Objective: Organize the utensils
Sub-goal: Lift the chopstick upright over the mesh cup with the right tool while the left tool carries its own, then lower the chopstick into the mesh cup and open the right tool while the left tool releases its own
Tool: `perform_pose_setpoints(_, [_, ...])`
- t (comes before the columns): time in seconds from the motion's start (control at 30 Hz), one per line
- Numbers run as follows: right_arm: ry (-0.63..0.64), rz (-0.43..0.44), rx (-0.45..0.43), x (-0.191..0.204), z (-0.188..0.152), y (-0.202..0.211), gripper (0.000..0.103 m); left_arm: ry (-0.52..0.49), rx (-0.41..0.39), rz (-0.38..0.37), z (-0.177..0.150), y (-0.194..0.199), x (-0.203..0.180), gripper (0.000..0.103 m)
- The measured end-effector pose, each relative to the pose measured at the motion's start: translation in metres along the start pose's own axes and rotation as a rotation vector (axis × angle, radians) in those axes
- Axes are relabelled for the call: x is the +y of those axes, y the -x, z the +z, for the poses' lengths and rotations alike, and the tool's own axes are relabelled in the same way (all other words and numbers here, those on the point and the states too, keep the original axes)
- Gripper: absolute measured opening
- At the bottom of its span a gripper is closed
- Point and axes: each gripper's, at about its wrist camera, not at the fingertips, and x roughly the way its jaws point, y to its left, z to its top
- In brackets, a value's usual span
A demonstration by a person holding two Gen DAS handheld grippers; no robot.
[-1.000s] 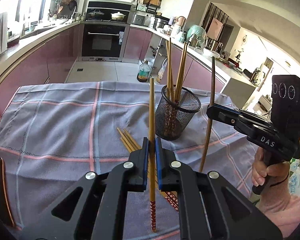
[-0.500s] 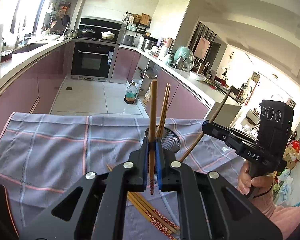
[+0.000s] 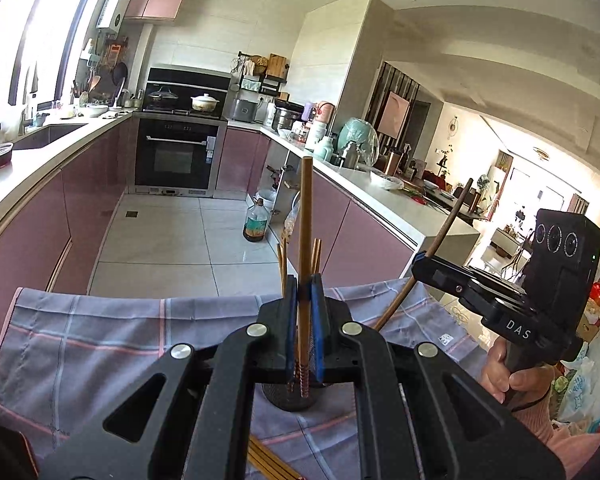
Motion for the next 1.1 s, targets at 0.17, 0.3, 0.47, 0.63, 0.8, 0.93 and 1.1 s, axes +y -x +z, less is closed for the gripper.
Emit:
perform_pose_setpoints(0.17, [0.001,-0.024,0.003,-0.008,0.003,-0.007,0.005,-0.015,-0.004,0.022,0.012,-0.016,-0.005,0.007])
perform_pose_setpoints(0.3, [0.001,-0.039,0.032,-0.013,-0.003,-0.018,0.005,-0.021,0.031,0.037,0.012,-0.033,-0.008,0.007])
perform_pose_setpoints(0.47, [-0.005,-0.045,0.094,-0.015,-0.014,-0.035,0.005,-0.036,0.094,0.057,0.005,-0.053,-0.012,0.007])
perform_pose_setpoints(0.63, [-0.019,-0.048,0.167,-0.02,-0.026,-0.051,0.005,-0.06,0.159,0.08,-0.002,-0.072,-0.014,0.007])
perform_pose_setpoints(0.8, [-0.043,-0.053,0.243,-0.025,-0.037,-0.067,0.005,-0.1,0.22,0.098,-0.011,-0.09,-0.016,0.007])
perform_pose_setpoints(0.93, [-0.057,-0.065,0.287,-0.028,-0.041,-0.078,0.006,-0.112,0.246,0.104,-0.011,-0.102,-0.014,0.007])
perform_pose_setpoints(1.1, [-0.088,-0.087,0.3,-0.034,-0.044,-0.084,0.008,-0.091,0.278,0.107,-0.007,-0.12,-0.005,0.008])
